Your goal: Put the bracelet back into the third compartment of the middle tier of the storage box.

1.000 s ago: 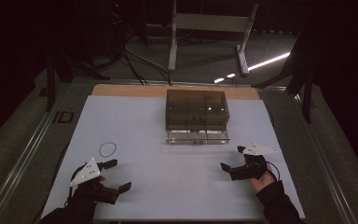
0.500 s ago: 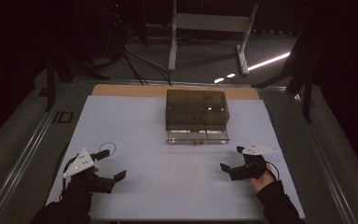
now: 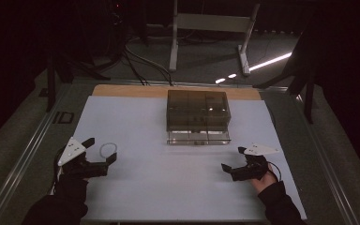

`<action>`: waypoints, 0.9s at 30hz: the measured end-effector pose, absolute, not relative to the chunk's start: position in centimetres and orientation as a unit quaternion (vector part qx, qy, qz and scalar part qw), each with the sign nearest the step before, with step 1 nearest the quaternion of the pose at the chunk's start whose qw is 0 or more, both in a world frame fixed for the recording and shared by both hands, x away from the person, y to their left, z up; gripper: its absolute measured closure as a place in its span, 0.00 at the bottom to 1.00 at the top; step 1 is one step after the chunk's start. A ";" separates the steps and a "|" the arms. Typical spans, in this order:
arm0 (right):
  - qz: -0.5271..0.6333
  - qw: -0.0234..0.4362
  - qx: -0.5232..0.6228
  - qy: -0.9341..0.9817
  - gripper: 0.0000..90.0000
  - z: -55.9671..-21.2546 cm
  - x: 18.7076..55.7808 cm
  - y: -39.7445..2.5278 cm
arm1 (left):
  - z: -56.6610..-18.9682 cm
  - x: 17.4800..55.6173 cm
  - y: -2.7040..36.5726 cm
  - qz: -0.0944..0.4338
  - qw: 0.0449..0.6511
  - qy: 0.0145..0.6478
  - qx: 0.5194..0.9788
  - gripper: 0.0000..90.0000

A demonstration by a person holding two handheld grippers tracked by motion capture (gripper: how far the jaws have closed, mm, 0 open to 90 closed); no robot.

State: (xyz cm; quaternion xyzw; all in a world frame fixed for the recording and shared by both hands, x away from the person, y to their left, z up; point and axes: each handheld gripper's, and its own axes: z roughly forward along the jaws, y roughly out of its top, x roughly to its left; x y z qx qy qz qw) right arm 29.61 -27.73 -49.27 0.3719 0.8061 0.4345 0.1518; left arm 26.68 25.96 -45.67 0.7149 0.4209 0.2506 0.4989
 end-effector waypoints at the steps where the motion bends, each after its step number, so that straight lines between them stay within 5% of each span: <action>1: 0.434 0.152 0.372 0.806 0.00 -49.3 29.6 -27.7 | -45.8 26.9 26.1 0.253 0.495 0.428 0.712 0.01; 18: 0.435 0.152 0.371 0.806 0.00 -49.2 29.6 -27.8 | -48.5 29.6 28.1 0.231 0.463 0.512 0.686 0.01; 27: 0.435 0.150 0.372 0.806 0.00 -49.2 29.6 -27.8 | -49.9 30.8 28.1 0.238 0.397 0.550 0.695 0.01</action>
